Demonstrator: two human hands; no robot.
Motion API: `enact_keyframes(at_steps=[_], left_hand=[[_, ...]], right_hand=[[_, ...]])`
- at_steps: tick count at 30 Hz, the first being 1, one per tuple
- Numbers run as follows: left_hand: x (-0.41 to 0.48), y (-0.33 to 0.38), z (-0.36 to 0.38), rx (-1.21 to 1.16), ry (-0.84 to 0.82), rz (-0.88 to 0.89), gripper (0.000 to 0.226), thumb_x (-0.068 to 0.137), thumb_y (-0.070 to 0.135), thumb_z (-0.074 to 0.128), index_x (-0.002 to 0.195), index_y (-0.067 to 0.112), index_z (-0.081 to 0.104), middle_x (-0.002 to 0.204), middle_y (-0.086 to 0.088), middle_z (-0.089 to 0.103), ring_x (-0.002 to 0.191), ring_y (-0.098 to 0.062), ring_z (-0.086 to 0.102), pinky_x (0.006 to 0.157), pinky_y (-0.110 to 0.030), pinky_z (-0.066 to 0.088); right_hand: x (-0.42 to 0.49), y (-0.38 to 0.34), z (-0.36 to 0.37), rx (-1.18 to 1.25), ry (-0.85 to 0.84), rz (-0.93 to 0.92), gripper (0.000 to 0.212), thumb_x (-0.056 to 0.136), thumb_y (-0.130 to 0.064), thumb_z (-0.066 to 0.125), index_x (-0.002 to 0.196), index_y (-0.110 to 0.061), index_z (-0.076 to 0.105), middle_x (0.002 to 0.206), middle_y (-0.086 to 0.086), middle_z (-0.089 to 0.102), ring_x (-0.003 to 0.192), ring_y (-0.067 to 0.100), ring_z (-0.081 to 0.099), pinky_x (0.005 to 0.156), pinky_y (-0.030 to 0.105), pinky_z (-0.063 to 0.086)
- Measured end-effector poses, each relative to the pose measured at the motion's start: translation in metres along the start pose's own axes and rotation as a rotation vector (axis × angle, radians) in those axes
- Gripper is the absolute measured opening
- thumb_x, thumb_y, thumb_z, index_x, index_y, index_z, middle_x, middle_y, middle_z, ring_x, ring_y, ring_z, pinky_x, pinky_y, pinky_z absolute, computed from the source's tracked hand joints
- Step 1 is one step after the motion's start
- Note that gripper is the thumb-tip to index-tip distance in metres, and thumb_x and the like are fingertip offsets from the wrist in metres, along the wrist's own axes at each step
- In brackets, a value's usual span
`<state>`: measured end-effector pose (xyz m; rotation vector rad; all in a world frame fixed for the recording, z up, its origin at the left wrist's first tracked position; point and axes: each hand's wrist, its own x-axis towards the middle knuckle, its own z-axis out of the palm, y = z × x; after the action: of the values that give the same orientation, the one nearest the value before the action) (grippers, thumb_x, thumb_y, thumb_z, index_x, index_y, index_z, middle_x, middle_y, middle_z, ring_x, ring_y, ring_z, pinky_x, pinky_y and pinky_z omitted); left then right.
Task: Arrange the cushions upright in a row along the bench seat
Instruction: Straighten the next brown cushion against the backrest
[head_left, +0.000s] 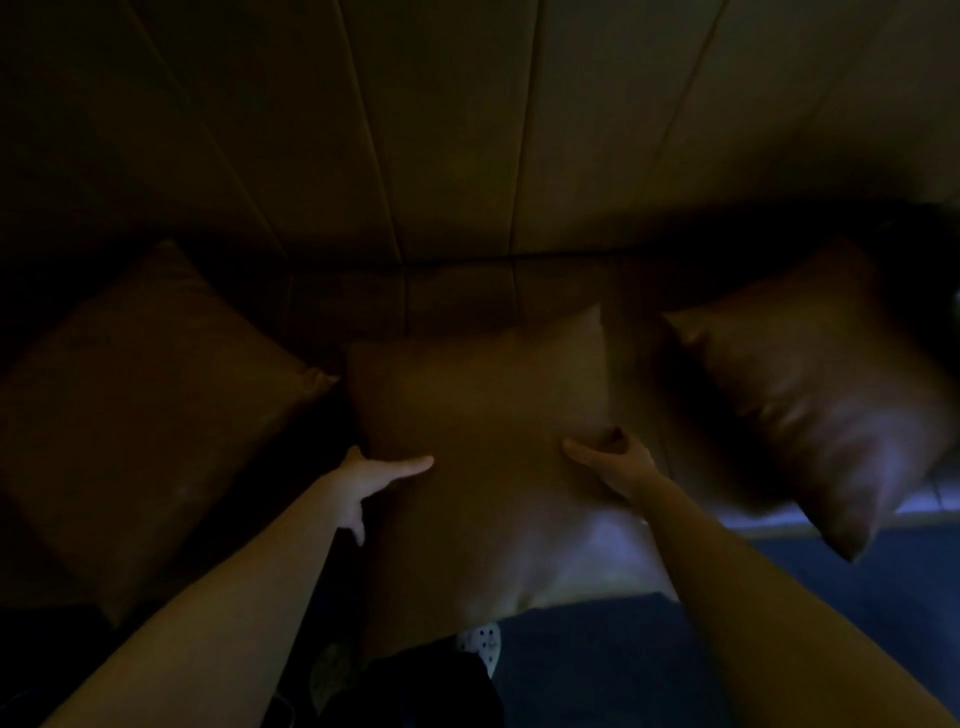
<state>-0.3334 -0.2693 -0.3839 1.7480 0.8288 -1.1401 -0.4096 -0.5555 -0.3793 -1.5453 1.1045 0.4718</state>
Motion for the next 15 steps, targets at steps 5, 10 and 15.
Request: enact_keyframes(at_steps=[5, 10, 15], left_hand=[[0.002, 0.004, 0.005, -0.033, 0.017, -0.017, 0.138, 0.057, 0.027, 0.093, 0.157, 0.029, -0.001, 0.164, -0.010, 0.011, 0.147, -0.045, 0.014, 0.103, -0.077, 0.022], [-0.011, 0.018, 0.004, -0.077, 0.010, -0.002, 0.132, 0.059, 0.022, 0.092, 0.158, 0.027, 0.004, 0.163, -0.011, 0.014, 0.147, -0.045, 0.015, 0.105, -0.076, 0.019], [-0.020, 0.042, -0.001, -0.126, -0.021, 0.102, 0.127, 0.062, 0.017, 0.091, 0.157, 0.030, 0.007, 0.163, -0.009, 0.017, 0.147, -0.043, 0.017, 0.107, -0.074, 0.019]], right_hand=[[0.005, 0.005, 0.000, 0.018, 0.080, 0.002, 0.111, 0.058, -0.034, 0.091, 0.150, -0.013, 0.032, 0.146, 0.014, 0.046, 0.128, 0.037, 0.051, 0.104, 0.051, 0.046], [0.002, -0.007, -0.003, 0.067, 0.090, -0.029, 0.111, 0.053, -0.029, 0.094, 0.147, -0.013, 0.037, 0.141, 0.015, 0.052, 0.122, 0.037, 0.056, 0.098, 0.053, 0.050], [0.000, -0.031, -0.010, 0.109, 0.108, -0.079, 0.103, 0.062, -0.019, 0.090, 0.149, -0.013, 0.034, 0.143, 0.016, 0.048, 0.126, 0.037, 0.051, 0.100, 0.049, 0.049]])
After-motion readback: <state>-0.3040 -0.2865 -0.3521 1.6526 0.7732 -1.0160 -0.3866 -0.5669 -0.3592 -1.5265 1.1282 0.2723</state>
